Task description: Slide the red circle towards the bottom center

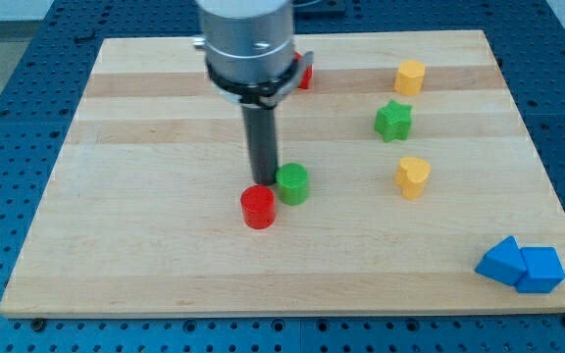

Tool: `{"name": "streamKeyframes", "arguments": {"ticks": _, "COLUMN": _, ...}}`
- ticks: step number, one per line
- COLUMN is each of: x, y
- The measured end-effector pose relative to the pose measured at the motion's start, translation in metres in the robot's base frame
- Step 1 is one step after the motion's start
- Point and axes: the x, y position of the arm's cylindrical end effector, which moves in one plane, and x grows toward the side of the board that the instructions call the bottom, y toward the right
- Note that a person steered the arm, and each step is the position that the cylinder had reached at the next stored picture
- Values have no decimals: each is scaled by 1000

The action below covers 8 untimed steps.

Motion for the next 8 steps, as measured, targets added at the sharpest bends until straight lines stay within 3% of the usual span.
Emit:
{"name": "streamKeyframes", "arguments": {"ticks": 1, "x": 0, "y": -6}}
{"name": "streamKeyframes", "arguments": {"ticks": 2, "x": 8, "y": -60}}
{"name": "streamKeyframes", "arguments": {"ticks": 3, "x": 11, "y": -62}}
{"name": "streamKeyframes", "arguments": {"ticks": 5, "x": 11, "y": -6}}
{"name": "streamKeyframes", "arguments": {"ticks": 8, "x": 74, "y": -7}}
